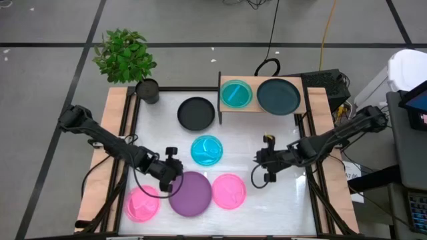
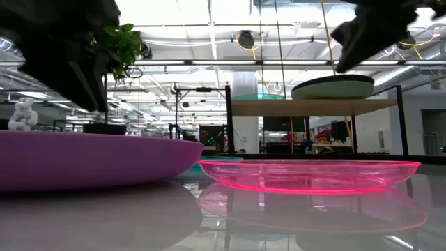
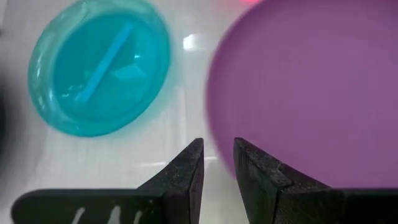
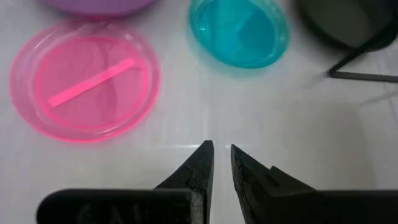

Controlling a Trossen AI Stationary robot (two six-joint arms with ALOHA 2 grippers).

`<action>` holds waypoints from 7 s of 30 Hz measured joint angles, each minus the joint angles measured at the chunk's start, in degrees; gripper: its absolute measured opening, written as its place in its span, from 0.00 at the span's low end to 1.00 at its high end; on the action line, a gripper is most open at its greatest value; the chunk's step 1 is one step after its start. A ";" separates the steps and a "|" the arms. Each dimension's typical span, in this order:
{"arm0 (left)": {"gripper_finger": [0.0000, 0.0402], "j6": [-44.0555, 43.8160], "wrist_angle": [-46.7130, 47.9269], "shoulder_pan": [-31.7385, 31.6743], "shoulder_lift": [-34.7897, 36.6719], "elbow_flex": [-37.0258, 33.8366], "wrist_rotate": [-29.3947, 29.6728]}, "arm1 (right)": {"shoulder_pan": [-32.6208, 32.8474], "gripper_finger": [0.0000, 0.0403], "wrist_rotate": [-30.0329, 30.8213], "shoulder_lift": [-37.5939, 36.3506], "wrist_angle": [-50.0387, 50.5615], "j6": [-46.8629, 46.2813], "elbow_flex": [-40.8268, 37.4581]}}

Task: Place and stack plates onto a shelf
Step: Stack the small blue plate on top of the small blue plate on the shelf, then stack the big violet plate on top of the big black plate on the shelf

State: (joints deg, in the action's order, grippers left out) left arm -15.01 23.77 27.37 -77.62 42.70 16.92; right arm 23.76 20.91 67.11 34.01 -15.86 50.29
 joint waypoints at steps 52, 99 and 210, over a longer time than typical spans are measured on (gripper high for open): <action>0.03 54.34 -23.94 -13.53 -16.15 -6.50 5.89 | 2.24 0.10 -0.27 -0.04 -7.22 -1.51 -7.24; 0.02 76.76 -9.82 -25.49 -15.85 28.85 1.05 | 2.24 0.10 -1.68 -0.04 -8.17 -2.53 -7.24; 0.21 27.20 17.03 -23.56 -11.73 27.90 -18.12 | 2.21 0.10 -1.91 -0.02 -16.08 -4.50 -7.22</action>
State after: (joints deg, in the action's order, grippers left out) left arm 12.20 40.80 3.82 -89.36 70.61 -1.20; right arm 25.98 19.00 67.09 17.93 -20.36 43.07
